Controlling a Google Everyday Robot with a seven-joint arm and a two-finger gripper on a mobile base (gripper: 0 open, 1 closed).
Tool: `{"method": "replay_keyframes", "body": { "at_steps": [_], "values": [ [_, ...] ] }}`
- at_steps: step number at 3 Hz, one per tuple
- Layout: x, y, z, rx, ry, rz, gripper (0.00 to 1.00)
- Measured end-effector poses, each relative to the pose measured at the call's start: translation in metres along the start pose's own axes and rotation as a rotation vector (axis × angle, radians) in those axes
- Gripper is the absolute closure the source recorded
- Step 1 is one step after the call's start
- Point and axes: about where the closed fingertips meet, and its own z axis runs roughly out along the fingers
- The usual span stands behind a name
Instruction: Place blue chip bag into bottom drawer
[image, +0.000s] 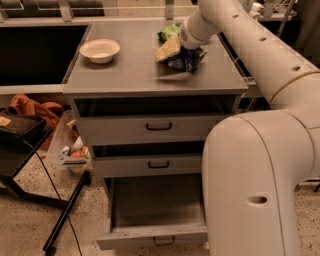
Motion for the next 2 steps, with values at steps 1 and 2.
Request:
{"method": "replay_keyframes", "body": {
  "at_steps": [1,2],
  "values": [
    [0.004,0.001,0.014,-0.002,0.017,0.030,0.00],
    [0.008,0.007,0.026,-0.018,0.028,0.037,0.00]
  ]
}}
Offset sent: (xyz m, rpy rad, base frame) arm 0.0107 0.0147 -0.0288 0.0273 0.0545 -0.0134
